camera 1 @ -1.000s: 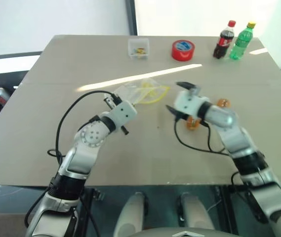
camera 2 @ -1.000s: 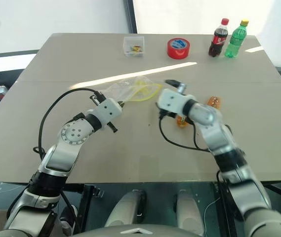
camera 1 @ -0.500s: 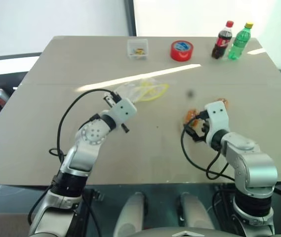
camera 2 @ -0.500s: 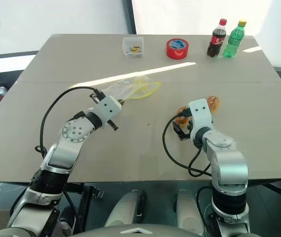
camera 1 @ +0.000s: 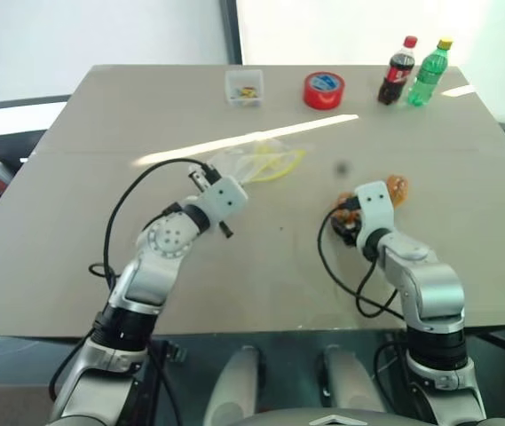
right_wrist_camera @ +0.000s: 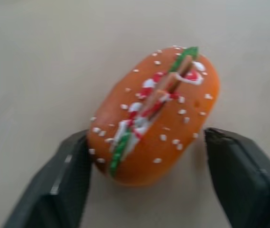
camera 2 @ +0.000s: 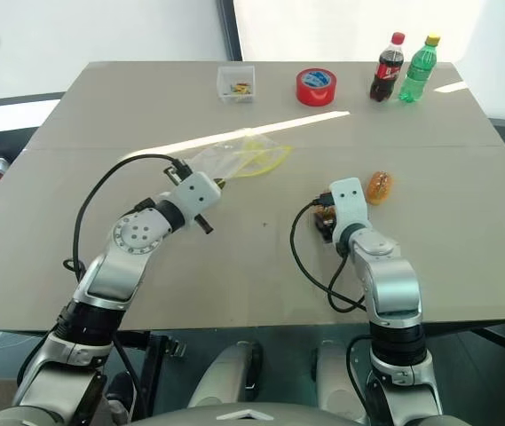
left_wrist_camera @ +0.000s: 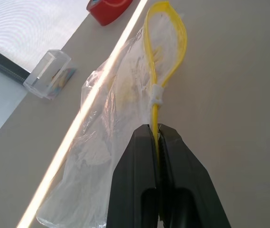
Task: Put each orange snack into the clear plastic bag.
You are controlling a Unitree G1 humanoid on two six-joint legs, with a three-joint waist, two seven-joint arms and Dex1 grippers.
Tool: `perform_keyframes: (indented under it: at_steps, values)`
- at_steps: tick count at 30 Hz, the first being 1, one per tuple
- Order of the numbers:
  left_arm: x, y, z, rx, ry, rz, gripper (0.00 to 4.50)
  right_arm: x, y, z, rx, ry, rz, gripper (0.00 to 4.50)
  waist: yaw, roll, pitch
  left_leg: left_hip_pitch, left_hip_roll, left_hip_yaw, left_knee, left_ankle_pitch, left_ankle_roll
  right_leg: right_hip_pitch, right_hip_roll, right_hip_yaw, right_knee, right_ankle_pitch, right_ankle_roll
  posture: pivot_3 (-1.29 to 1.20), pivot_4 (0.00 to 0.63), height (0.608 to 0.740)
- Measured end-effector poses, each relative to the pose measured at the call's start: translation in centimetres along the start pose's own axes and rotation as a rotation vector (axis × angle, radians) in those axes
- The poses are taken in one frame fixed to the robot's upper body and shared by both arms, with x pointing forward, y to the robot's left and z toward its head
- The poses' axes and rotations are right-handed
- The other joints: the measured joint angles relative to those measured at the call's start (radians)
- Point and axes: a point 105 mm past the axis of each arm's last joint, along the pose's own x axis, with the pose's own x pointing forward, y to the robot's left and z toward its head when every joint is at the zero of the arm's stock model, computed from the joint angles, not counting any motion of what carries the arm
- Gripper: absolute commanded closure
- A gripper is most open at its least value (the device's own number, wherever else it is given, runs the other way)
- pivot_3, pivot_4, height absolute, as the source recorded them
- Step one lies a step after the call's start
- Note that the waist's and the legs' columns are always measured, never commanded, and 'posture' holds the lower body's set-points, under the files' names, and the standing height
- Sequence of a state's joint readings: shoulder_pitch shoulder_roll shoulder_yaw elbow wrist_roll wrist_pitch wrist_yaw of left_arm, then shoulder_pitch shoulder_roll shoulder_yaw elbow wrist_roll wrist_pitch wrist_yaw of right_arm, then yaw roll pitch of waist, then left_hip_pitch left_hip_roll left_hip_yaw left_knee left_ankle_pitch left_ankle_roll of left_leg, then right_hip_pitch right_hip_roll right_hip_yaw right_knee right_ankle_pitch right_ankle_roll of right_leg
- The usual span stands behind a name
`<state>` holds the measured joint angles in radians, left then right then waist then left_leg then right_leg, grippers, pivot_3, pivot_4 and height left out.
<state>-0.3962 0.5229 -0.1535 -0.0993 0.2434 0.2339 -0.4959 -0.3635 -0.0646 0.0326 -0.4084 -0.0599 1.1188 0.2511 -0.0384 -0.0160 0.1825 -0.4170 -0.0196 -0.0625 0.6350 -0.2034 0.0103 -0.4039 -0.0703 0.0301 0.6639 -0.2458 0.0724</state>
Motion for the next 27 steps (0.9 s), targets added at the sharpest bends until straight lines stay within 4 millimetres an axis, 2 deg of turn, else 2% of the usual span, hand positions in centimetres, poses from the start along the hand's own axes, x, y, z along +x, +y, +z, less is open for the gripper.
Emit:
perform_keyframes:
  at_steps: [4, 5, 9, 12, 16, 21, 27]
  values:
    - [-0.1, 0.1, -0.1, 0.006, 0.004, -0.001, 4.5, 0.1, 0.1, 0.3, -0.016, -0.021, 0.014, 4.16, 0.0, 0.0, 0.0, 0.0, 0.0, 0.0, 0.0, 0.0, 0.0, 0.0, 0.0, 0.0, 0.0, 0.0, 0.0, 0.0, 0.15, 0.74]
    - [-0.1, 0.1, -0.1, 0.007, 0.005, -0.001, 4.5, 0.1, 0.2, 0.3, -0.019, -0.022, 0.017, 4.46, 0.0, 0.0, 0.0, 0.0, 0.0, 0.0, 0.0, 0.0, 0.0, 0.0, 0.0, 0.0, 0.0, 0.0, 0.0, 0.0, 0.15, 0.74]
    - [-0.1, 0.0, -0.1, -0.009, 0.002, -0.004, 4.5, 0.0, 0.3, 0.5, -0.086, -0.046, 0.07, 4.46, 0.0, 0.0, 0.0, 0.0, 0.0, 0.0, 0.0, 0.0, 0.0, 0.0, 0.0, 0.0, 0.0, 0.0, 0.0, 0.0, 0.15, 0.74]
    - [0.0, -0.3, 0.2, -0.037, -0.022, -0.023, 4.5, -1.4, 2.1, 0.5, -0.232, -0.068, 0.315, 4.46, 0.0, 0.0, 0.0, 0.0, 0.0, 0.0, 0.0, 0.0, 0.0, 0.0, 0.0, 0.0, -0.001, 0.0, 0.0, 0.0, 0.15, 0.74]
    - [0.0, -0.9, 1.1, -0.046, -0.08, -0.059, 4.5, -1.4, 2.9, 1.3, -0.233, -0.086, 0.411, 4.46, -0.003, 0.0, 0.0, 0.0, 0.001, 0.0, 0.0, 0.0, 0.0, 0.0, 0.0, 0.0, 0.0, 0.0, 0.0, 0.0, 0.15, 0.74]
    - [-0.5, -2.5, 2.0, -0.042, -0.14, -0.132, 4.5, -0.8, 4.1, 3.8, -0.204, -0.134, 0.487, 4.46, -0.001, 0.0, 0.0, 0.0, 0.001, 0.0, 0.0, 0.0, 0.0, 0.0, 0.0, 0.0, -0.001, 0.0, 0.0, 0.0, 0.15, 0.74]
    - [-0.9, -3.1, 1.7, -0.038, -0.137, -0.162, 4.5, -0.2, 4.1, 3.9, -0.165, -0.12, 0.504, 4.46, 0.004, 0.0, 0.0, -0.001, 0.0, 0.0, 0.0, 0.0, 0.0, 0.0, 0.0, 0.0, -0.001, 0.0, 0.0, 0.0, 0.15, 0.74]
